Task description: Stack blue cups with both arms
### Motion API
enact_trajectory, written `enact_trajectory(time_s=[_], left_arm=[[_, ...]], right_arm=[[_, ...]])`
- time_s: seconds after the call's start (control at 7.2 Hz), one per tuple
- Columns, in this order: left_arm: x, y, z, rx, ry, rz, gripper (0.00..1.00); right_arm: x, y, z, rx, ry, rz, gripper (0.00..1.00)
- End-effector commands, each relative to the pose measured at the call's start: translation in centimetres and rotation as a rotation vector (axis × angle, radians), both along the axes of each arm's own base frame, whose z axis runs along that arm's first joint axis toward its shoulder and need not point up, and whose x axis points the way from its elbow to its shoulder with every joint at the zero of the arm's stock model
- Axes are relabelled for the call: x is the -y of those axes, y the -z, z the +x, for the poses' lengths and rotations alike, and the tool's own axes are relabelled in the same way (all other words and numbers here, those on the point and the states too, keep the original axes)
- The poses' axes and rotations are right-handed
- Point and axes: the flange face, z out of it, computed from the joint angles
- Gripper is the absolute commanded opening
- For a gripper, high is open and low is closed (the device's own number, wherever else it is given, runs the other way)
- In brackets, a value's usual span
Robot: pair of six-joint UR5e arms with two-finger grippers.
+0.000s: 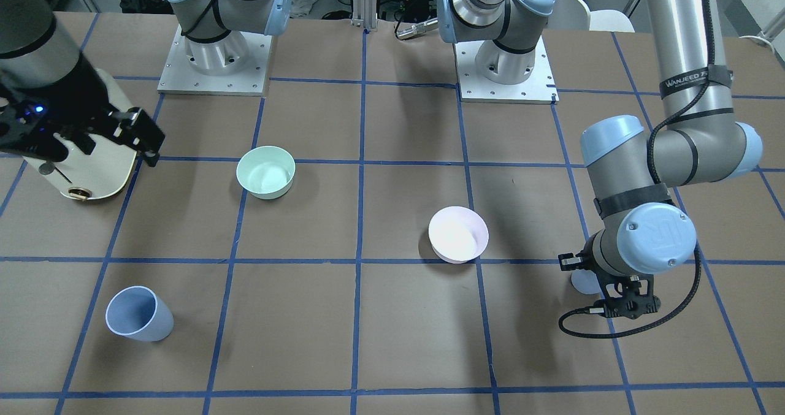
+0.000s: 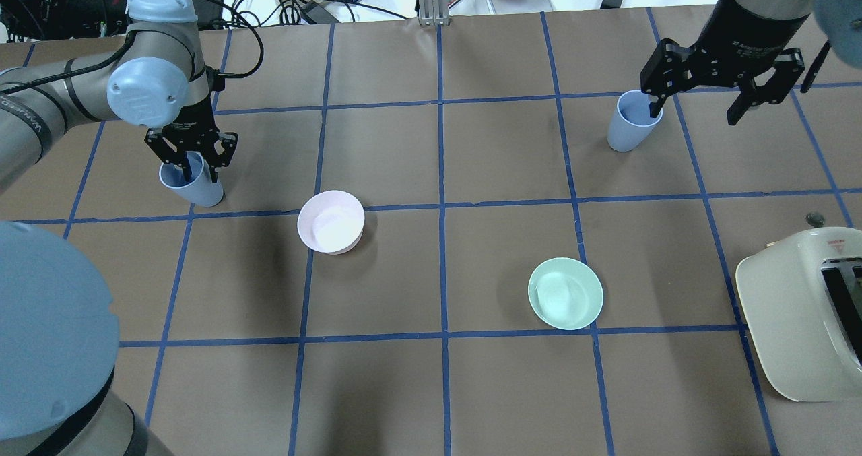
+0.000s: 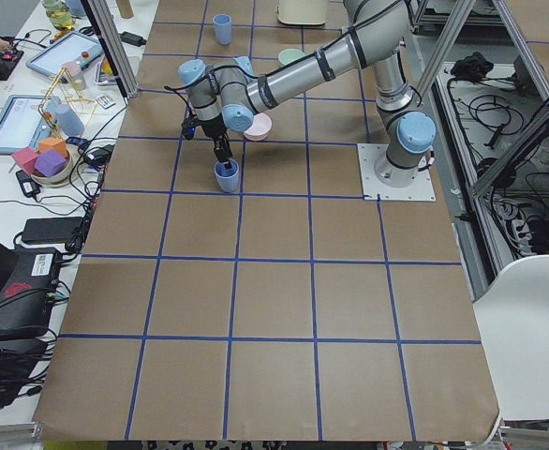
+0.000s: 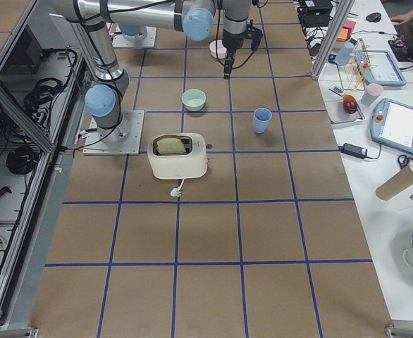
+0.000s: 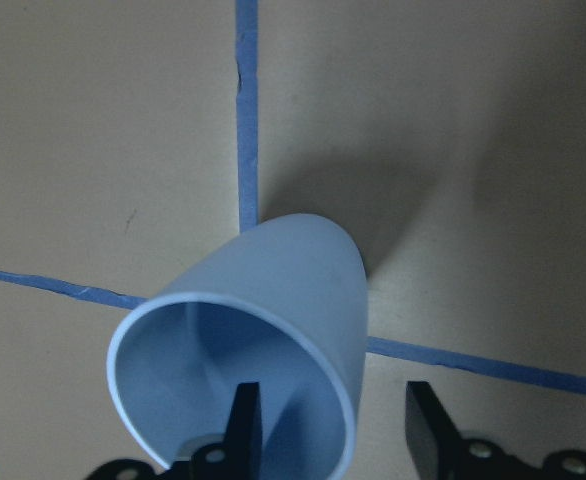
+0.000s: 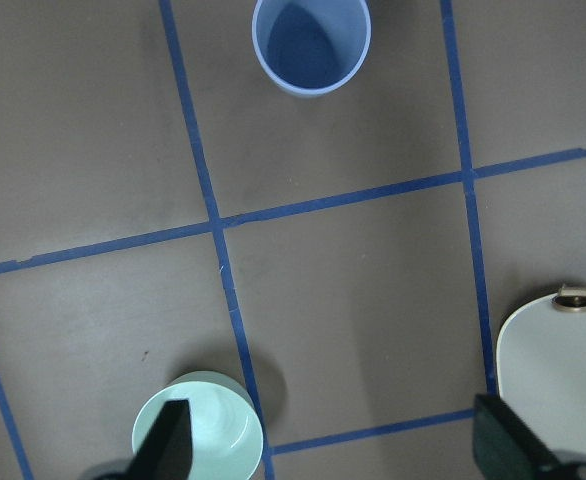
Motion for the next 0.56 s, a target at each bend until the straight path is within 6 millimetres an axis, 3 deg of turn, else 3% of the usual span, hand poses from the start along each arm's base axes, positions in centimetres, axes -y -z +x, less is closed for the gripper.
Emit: enact_trajectory(time_s=[0.0,0.14,0.28,0.42], left_arm=[[0.3,-1.7,-1.4,-0.045,0.003,-0.037,0.00],[0.6,-3.3,-3.3,-0.062,0.027,-0.069,0.00],[1.4,-5.7,-7.8,-0.101,0.071,-0.127,0.00],[1.9,-8.9,-13.8,-0.137,0.072,-0.190,0.00]], right_arm=[[4.6,4.4,-3.0,-0.021,-0.062,-0.033,1.00],[6.8,6.5,-4.6,-0.050,-0.068,-0.071,1.00],[8.4,9.1,-5.7,-0.039,-0.068,-0.056,1.00],[10.4,12.1,-6.1,-0.043,-0.068,-0.077,1.00]])
